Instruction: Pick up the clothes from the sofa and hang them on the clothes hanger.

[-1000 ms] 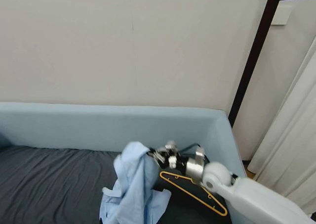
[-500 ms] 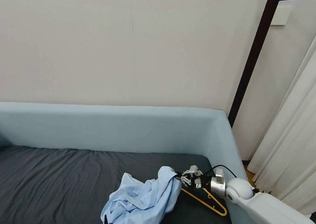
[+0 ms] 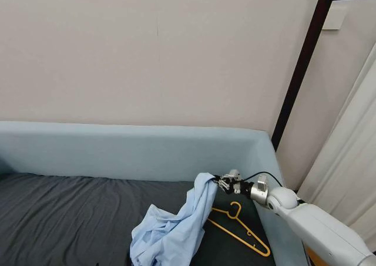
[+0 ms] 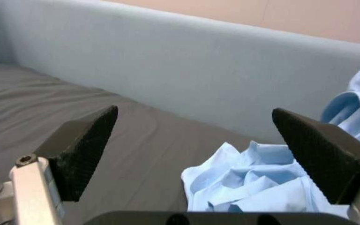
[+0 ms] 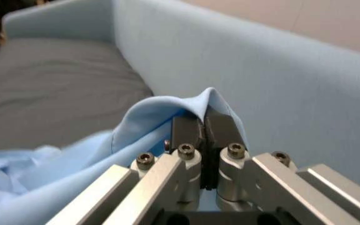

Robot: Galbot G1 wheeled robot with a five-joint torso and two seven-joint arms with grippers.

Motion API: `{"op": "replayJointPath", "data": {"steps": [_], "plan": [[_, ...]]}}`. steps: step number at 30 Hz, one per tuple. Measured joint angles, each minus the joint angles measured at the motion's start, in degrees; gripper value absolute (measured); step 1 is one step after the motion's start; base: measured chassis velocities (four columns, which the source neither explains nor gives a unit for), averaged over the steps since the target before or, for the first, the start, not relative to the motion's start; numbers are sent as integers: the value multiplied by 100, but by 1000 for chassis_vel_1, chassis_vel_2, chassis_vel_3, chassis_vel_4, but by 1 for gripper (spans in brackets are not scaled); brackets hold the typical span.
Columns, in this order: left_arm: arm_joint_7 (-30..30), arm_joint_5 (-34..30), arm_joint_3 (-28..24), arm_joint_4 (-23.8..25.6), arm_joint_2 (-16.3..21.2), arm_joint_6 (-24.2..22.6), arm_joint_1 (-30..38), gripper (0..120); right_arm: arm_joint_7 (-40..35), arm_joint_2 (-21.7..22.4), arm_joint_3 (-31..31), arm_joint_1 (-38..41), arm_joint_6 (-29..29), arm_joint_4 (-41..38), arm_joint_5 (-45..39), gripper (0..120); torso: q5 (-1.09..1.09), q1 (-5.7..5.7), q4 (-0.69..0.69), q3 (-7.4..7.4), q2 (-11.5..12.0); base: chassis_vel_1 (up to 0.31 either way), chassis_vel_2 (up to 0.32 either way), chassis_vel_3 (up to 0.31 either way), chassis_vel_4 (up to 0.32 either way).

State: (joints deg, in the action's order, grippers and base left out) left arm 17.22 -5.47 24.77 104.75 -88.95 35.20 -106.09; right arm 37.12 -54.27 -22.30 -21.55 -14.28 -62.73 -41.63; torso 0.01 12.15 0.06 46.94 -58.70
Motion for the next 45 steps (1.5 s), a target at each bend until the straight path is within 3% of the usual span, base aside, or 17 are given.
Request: {"op": "replayJointPath", "data": {"steps": [5,19,21,24,26,30,32,35,37,38,41,42,45], "plan": [[3,-3,0,-43,-10,-1,13,96,-154,-60,0,-278,-139,554,555,1,3,1,5,1,1,0,0,0,0],[-28,-37,-53,40,152,-3,2,97,-442,496,198,-888,-9,-285,650,55,-5,0,3,0,0,0,0,0,0],[-36,-34,-50,53,170,2,-14,97,-499,532,256,-961,28,-400,636,59,-5,0,2,0,0,0,0,0,0],[-87,-15,8,263,349,24,-174,97,-777,711,535,-1332,240,-992,534,74,-5,0,4,0,0,0,0,0,0],[-95,-16,22,305,387,24,-205,97,-806,729,566,-1376,257,-1050,526,75,-5,0,4,0,0,0,0,0,0],[-148,-104,296,704,942,66,-565,97,-1270,819,909,-1901,477,-1638,408,94,-3,0,3,0,0,0,0,0,0],[-149,-131,342,733,1005,69,-595,97,-1400,825,963,-1997,559,-1759,342,97,-3,0,3,0,0,0,0,0,0],[-151,-251,544,807,1230,74,-658,97,-2141,837,1171,-2426,1007,-2419,-43,99,-3,-1,3,-1,0,0,0,0,0],[-155,-284,619,820,1325,75,-660,97,-3095,828,1225,-2689,1674,-3078,-492,100,-3,-1,5,0,0,0,0,0,0],[-155,-284,619,820,1325,75,-660,97,-3095,828,1225,-2689,1674,-3078,-492,100,-3,-1,5,0,0,0,0,0,0],[-179,-287,630,812,1403,77,-664,97,-4371,684,1179,-2687,2648,-3786,-1258,100,-5,-1,2,-1,0,0,0,0,0],[-179,-287,630,812,1403,77,-664,97,-4371,684,1179,-2687,2648,-3786,-1258,100,-5,-1,2,-1,0,0,0,0,0],[-190,-285,702,774,1479,139,-694,97,-5565,345,1052,-2576,3258,-4169,-1957,100,-4,-1,2,0,0,0,0,0,0]]}}
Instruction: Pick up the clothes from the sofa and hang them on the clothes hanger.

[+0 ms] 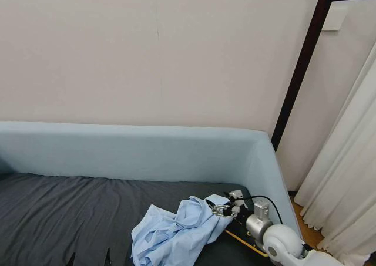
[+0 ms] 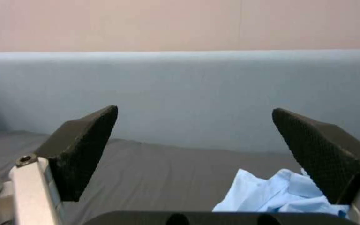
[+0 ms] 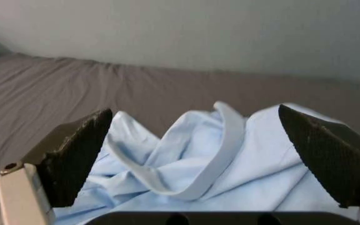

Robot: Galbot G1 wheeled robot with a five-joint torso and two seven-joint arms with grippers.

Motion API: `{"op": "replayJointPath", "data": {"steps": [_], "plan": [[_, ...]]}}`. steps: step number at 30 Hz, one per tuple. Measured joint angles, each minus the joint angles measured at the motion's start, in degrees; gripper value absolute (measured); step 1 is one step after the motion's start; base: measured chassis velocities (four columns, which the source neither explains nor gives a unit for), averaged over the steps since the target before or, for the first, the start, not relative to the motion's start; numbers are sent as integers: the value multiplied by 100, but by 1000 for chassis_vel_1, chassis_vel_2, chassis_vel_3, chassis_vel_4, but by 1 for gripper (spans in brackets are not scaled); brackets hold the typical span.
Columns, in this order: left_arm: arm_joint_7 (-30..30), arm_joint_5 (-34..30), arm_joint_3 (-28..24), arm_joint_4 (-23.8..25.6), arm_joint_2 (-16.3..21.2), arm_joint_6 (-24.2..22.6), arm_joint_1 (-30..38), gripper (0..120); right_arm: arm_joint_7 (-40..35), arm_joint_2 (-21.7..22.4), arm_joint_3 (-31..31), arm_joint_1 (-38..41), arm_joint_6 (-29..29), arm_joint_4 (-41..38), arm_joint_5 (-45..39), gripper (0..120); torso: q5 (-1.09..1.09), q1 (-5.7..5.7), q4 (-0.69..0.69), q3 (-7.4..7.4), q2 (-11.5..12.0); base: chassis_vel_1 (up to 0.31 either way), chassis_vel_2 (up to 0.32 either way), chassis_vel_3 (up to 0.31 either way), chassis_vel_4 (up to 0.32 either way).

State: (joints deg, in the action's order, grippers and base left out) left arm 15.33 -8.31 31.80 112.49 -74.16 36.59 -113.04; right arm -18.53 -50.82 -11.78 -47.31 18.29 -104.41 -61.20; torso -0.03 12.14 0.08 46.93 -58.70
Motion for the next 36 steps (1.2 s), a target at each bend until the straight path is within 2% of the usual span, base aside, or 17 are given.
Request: {"op": "replayJointPath", "data": {"steps": [1,4,6,7,10,12,15,18,19,21,23,30,36], "plan": [[-1,-1,40,-13,17,20,-3,97,-249,-129,-62,39,115,-32,-122,100,1,0,0,0,0,0,0,0,0],[-2,-12,113,-38,35,45,-3,97,-311,-384,-212,170,234,61,-206,100,2,0,0,0,0,0,0,0,0],[-3,-16,137,-56,27,56,-3,97,188,-516,-405,310,148,317,123,100,2,0,1,0,0,0,0,0,0],[-3,-16,137,-56,27,56,-3,97,188,-516,-405,310,148,317,123,100,2,0,1,0,0,0,0,0,0],[-4,-2,123,-102,-56,82,0,97,772,-707,-933,674,28,694,469,100,1,0,1,1,0,0,0,0,0],[-9,7,112,-121,-90,95,4,97,890,-790,-1075,772,23,828,531,100,1,0,1,1,0,0,0,0,0],[-10,45,90,-190,-193,134,28,97,1262,-1146,-1465,1127,101,1410,739,100,2,0,0,1,0,0,0,0,0],[-11,43,99,-211,-215,137,64,97,1473,-1255,-1734,1311,117,1728,899,100,2,0,-2,1,0,0,0,0,0],[-6,37,117,-233,-220,137,111,97,1743,-1335,-2063,1499,116,2054,1175,100,1,0,1,1,0,0,0,0,0],[-6,37,116,-241,-215,137,126,97,1828,-1368,-2160,1562,117,2169,1269,100,2,0,1,1,1,0,0,0,0],[3,74,76,-278,-150,131,143,97,2082,-1542,-2412,1788,138,2617,1603,100,2,1,2,1,0,0,0,0,0],[7,182,-16,-289,-198,118,102,99,2198,-2123,-2538,2145,54,3557,1947,100,2,1,0,1,0,0,0,0,0],[13,229,29,-280,-315,156,66,99,2269,-2290,-2728,2318,16,3916,2042,98,3,1,1,1,1,0,0,0,0]]}}
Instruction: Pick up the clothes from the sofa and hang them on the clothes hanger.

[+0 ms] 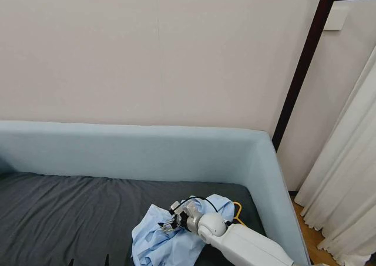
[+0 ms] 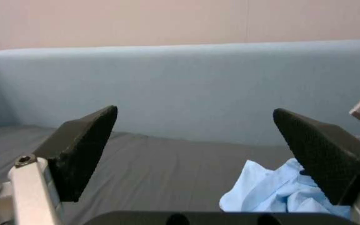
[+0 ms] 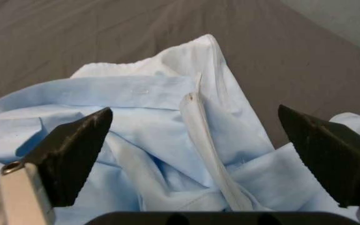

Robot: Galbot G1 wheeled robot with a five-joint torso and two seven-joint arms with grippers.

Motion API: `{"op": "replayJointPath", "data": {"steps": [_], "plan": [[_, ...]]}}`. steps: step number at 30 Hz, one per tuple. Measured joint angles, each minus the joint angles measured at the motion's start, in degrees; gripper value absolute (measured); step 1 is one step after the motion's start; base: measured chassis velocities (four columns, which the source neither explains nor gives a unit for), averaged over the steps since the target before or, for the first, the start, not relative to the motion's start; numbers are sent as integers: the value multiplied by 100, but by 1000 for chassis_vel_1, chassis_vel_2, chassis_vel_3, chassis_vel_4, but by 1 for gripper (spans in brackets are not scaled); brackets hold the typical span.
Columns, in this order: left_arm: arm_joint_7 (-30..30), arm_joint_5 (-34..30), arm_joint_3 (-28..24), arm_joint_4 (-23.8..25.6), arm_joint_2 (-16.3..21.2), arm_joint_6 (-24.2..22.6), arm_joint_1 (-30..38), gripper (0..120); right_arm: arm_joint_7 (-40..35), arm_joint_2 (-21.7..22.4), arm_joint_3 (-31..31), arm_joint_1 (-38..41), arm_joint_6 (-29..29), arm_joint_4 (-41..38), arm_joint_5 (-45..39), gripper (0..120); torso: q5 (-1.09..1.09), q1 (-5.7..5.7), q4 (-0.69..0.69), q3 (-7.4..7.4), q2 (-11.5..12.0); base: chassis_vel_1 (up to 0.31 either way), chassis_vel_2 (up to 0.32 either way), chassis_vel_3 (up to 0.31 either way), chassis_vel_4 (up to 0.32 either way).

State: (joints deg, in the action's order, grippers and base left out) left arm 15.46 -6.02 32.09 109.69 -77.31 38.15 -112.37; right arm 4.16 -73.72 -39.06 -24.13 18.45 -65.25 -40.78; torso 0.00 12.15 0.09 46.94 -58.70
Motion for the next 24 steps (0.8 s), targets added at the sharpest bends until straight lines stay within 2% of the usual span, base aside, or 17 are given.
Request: {"op": "replayJointPath", "data": {"steps": [1,5,8,11,12,16,17,19,22,24], "plan": [[0,0,0,0,0,0,0,99,0,0,0,0,0,0,0,98,0,0,0,0,0,0,0,0,0],[10,-12,41,40,-25,11,69,99,55,-32,-222,126,-153,216,123,80,-1,0,1,0,0,0,0,0,0],[10,-40,51,58,-44,10,102,99,58,-77,-237,160,-160,285,133,73,0,0,1,0,0,0,0,0,0],[6,-109,147,80,-81,10,157,99,142,-125,-268,249,-152,418,179,58,0,0,0,0,0,0,0,0,0],[6,-109,147,80,-81,10,157,99,142,-125,-268,249,-152,418,179,58,0,0,0,0,0,0,0,0,0],[7,-339,483,147,-67,-37,295,99,587,-50,-445,409,-195,600,341,39,0,0,1,-1,0,0,0,0,0],[7,-339,483,147,-67,-37,295,99,587,-50,-445,409,-195,600,341,39,0,0,1,-1,0,0,0,0,0],[5,-365,532,176,-20,-51,303,99,710,-37,-496,432,-213,654,353,30,0,0,1,0,0,0,0,0,0],[0,-363,532,186,-15,-54,292,99,726,-56,-509,432,-225,691,368,23,0,0,1,0,0,0,0,0,0],[-4,-341,489,187,-30,-55,270,99,727,-86,-510,432,-246,718,378,13,0,0,-1,0,0,0,0,0,0]]}}
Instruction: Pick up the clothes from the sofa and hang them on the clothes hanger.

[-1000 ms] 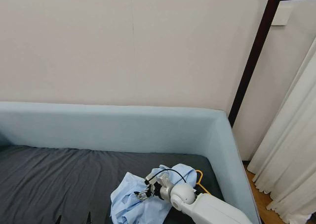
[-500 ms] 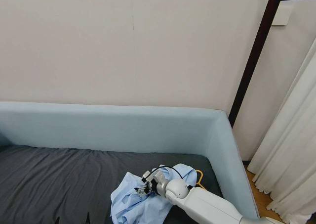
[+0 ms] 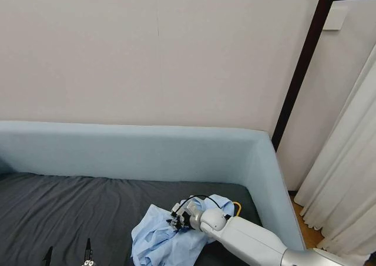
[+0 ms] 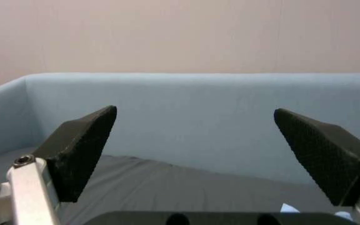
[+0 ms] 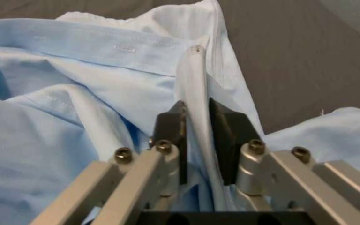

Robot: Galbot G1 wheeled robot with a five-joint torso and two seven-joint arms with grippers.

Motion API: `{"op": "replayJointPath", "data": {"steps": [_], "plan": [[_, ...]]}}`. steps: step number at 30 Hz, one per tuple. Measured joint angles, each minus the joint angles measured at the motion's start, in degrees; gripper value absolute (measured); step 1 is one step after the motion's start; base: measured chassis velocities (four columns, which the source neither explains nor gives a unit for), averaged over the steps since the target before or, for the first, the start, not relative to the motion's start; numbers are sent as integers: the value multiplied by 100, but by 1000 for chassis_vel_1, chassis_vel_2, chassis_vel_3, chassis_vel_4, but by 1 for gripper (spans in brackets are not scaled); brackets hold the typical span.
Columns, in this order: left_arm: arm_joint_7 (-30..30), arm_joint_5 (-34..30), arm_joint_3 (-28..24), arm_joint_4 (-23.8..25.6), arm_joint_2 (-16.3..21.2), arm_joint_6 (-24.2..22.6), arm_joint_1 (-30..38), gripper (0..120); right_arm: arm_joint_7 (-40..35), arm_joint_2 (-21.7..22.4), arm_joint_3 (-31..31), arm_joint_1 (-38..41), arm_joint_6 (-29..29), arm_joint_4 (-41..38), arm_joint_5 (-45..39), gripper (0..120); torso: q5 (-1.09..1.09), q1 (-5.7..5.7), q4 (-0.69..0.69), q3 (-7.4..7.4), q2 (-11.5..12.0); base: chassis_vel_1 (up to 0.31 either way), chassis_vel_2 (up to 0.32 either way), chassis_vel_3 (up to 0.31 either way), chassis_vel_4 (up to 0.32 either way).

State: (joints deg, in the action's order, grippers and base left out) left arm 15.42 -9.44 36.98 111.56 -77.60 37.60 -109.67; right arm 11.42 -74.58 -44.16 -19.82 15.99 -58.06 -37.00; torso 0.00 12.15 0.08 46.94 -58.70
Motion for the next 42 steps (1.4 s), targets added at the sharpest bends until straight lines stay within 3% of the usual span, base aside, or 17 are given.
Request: {"op": "replayJointPath", "data": {"steps": [3,10,15,20,24,26,30,31,36,37,40,41,42], "plan": [[-5,13,-28,-13,-8,-1,-7,99,3,69,-20,-7,-75,-86,1,1,0,0,-1,0,0,0,0,0,0],[-9,-190,13,-59,114,-91,82,99,-41,705,-83,-21,-146,-1010,-6,0,1,0,1,0,0,0,0,0,0],[-90,-835,257,24,438,-478,336,99,284,1910,-218,-42,-778,-2505,581,0,0,0,1,0,0,0,0,0,0],[-190,-1209,373,95,751,-742,451,99,495,2544,-113,-351,-1263,-3130,1134,0,1,0,2,0,0,0,0,0,0],[-569,-1662,416,143,1420,-1071,655,98,759,3104,276,-898,-2007,-3449,1945,0,0,0,1,-1,-1,0,0,0,0],[-738,-1747,392,143,1614,-1137,722,98,835,3166,416,-1032,-2151,-3451,2100,0,0,0,0,-1,0,0,0,0,0],[-1258,-2059,109,-91,2683,-1340,1228,99,1047,3343,985,-1538,-2677,-3493,2663,0,-3,-1,1,0,0,0,0,0,0],[-1258,-2059,109,-91,2683,-1340,1228,99,1047,3343,985,-1538,-2677,-3493,2663,0,-3,-1,1,0,0,0,0,0,0],[-1693,-2584,-545,-729,4303,-1315,2191,100,1116,3406,1467,-1922,-3060,-3579,3261,0,-2,0,3,0,0,0,0,0,0],[-1693,-2584,-545,-729,4303,-1315,2191,100,1116,3406,1467,-1922,-3060,-3579,3261,0,-2,0,3,0,0,0,0,0,0],[-2283,-2879,-862,-998,5327,-1064,2463,100,1152,3348,1510,-1940,-3260,-3532,3437,0,-1,1,5,0,0,0,0,0,0],[-2501,-2944,-886,-1077,5563,-986,2460,100,1151,3284,1430,-1860,-3352,-3472,3495,0,0,0,4,1,0,0,0,0,0],[-2501,-2944,-886,-1077,5563,-986,2460,100,1151,3284,1430,-1860,-3352,-3472,3495,0,0,0,4,1,0,0,0,0,0]]}}
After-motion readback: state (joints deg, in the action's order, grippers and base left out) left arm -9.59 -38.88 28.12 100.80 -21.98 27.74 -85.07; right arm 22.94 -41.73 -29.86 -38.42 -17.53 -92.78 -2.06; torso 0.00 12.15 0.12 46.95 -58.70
